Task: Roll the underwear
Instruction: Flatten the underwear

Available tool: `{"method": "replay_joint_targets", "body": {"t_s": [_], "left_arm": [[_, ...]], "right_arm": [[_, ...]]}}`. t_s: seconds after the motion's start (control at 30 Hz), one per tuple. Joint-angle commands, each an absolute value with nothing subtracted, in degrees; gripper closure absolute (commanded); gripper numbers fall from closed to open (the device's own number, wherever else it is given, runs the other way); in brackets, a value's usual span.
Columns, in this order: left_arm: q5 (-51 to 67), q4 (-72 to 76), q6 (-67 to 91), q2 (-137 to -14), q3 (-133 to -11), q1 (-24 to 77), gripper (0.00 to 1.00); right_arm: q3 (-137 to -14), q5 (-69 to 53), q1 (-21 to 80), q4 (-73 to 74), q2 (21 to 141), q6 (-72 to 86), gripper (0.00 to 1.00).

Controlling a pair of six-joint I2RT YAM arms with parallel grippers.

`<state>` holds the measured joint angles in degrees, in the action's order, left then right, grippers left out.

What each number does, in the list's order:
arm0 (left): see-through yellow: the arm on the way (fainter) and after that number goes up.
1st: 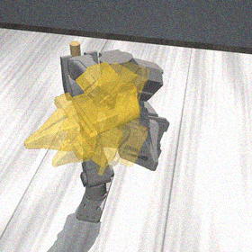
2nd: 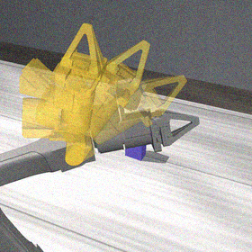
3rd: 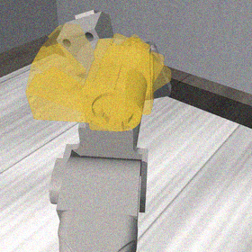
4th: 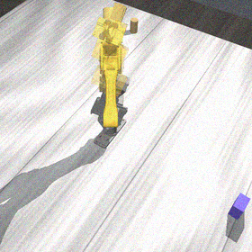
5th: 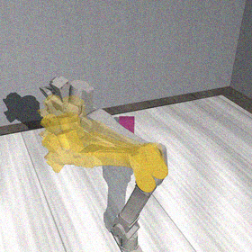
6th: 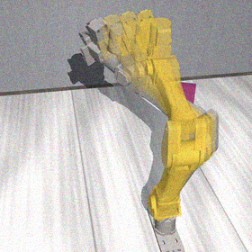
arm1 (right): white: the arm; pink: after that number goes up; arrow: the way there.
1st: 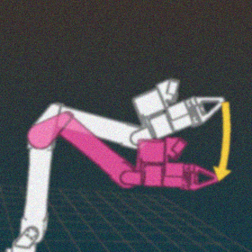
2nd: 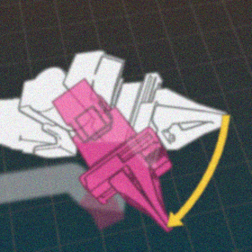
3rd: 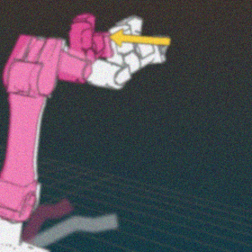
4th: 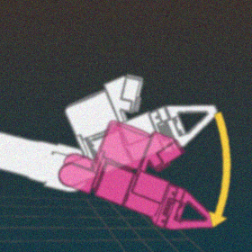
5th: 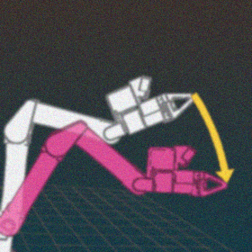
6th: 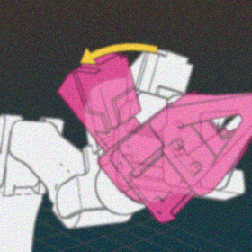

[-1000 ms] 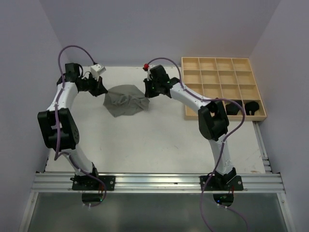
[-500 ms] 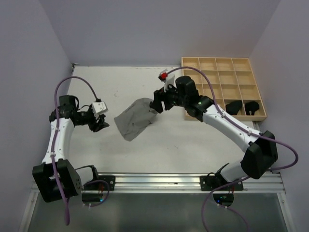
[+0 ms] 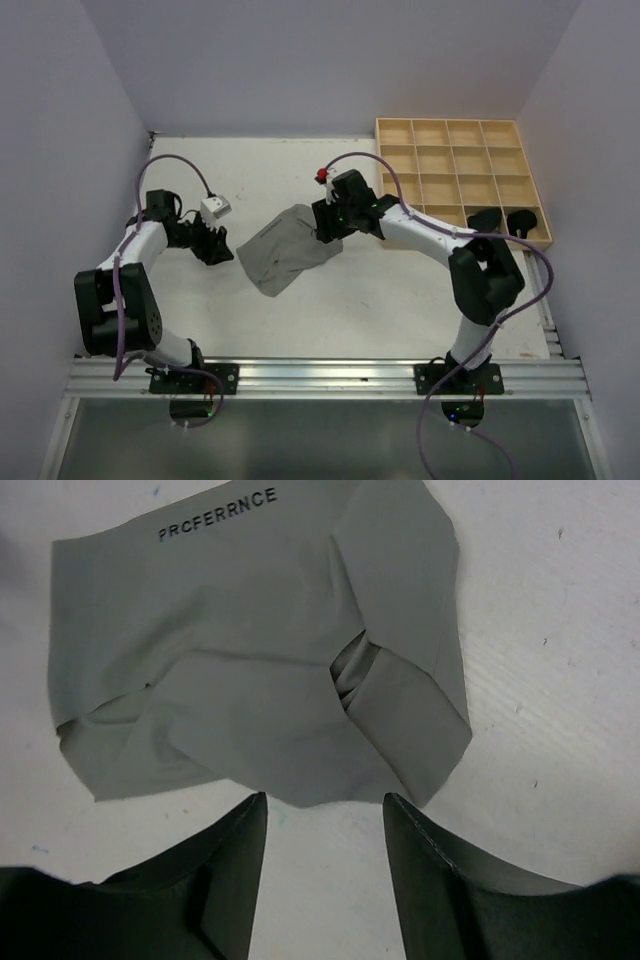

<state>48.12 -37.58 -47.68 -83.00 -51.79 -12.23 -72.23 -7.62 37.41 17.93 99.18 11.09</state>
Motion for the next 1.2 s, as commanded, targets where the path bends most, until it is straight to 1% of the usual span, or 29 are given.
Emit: {"method": "replay_joint_targets", "body": {"t_s": [0.0, 0.03, 0.1, 0.13, 0.23, 0.33, 0.43, 0.5, 0.63, 0.67, 0.7, 0.73, 0.77, 0.8, 0.87, 0.9, 0.97, 1.0, 1.13, 1.17], "left_arm": [[41.5, -28.7, -35.1, -87.2, -54.5, -9.0, 0.41], [41.3, -28.0, -33.6, -89.4, -54.8, -8.7, 0.43], [41.0, -27.7, -29.8, -91.7, -55.9, -8.7, 0.46], [40.9, -27.6, -28.7, -93.7, -56.3, -8.5, 0.47], [41.5, -28.4, -24.6, -97.6, -57.7, -8.2, 0.5], [40.8, -28.5, -22.1, -100.6, -58.7, -7.4, 0.51], [40.0, -28.7, -20.2, -103.3, -59.8, -6.2, 0.53], [39.3, -28.7, -19.0, -105.3, -60.7, -5.5, 0.55], [38.6, -28.0, -16.9, -108.2, -61.8, -4.9, 0.57], [38.6, -28.0, -16.2, -108.8, -62.4, -4.9, 0.62], [38.8, -27.8, -16.0, -109.9, -62.6, -4.9, 0.65], [39.0, -27.9, -15.9, -110.3, -62.9, -4.9, 0.69], [39.5, -27.9, -15.7, -110.7, -63.7, -4.9, 0.74], [40.2, -28.3, -15.8, -111.5, -64.2, -4.9, 0.81], [41.7, -29.3, -16.4, -112.1, -66.4, -4.9, 0.89], [42.2, -30.0, -17.1, -112.3, -67.3, -4.9, 0.98], [42.1, -30.4, -17.8, -112.2, -70.1, -4.9, 1.0], [42.2, -30.8, -18.3, -112.0, -71.3, -4.9, 1.0], [42.0, -29.9, -18.5, -110.3, -77.5, -5.5, 1.0], [42.4, -29.5, -18.5, -109.8, -80.0, -6.1, 1.0]], "right_arm": [[-81.4, -0.9, 37.4, 18.4, 106.3, 14.9, 0.45], [-86.6, 1.3, 37.2, 19.2, 108.1, 15.1, 0.44], [-92.3, 3.9, 37.1, 22.2, 114.2, 15.0, 0.44], [-97.9, 5.5, 36.8, 23.4, 116.5, 15.1, 0.45], [-106.8, 5.9, 35.4, 27.2, 123.5, 16.1, 0.45], [-111.8, 3.7, 33.8, 28.4, 128.6, 16.6, 0.45], [-115.3, 0.2, 33.0, 30.2, 132.2, 16.8, 0.44], [-115.5, -3.2, 33.0, 30.8, 133.9, 16.9, 0.44], [-113.8, -5.6, 33.0, 30.6, 135.6, 16.8, 0.42], [-113.7, -6.3, 32.9, 30.6, 136.6, 16.5, 0.43], [-114.0, -7.5, 33.0, 30.6, 136.9, 16.3, 0.45], [-114.0, -8.4, 32.9, 30.5, 137.3, 15.7, 0.51], [-114.0, -9.4, 32.9, 30.2, 137.5, 15.4, 0.55], [-113.7, -10.9, 32.8, 29.2, 137.4, 15.3, 0.59], [-113.3, -13.7, 31.9, 27.9, 136.9, 15.6, 0.75], [-113.0, -14.3, 31.2, 26.7, 135.9, 15.6, 0.87], [-113.0, -15.2, 30.5, 25.2, 134.8, 15.9, 0.97], [-113.5, -15.6, 29.5, 25.1, 133.5, 15.7, 1.0], [-113.2, -15.9, 27.2, 21.0, 128.5, 15.3, 1.0], [-112.9, -17.6, 26.6, 18.7, 127.5, 15.3, 1.0]]}}
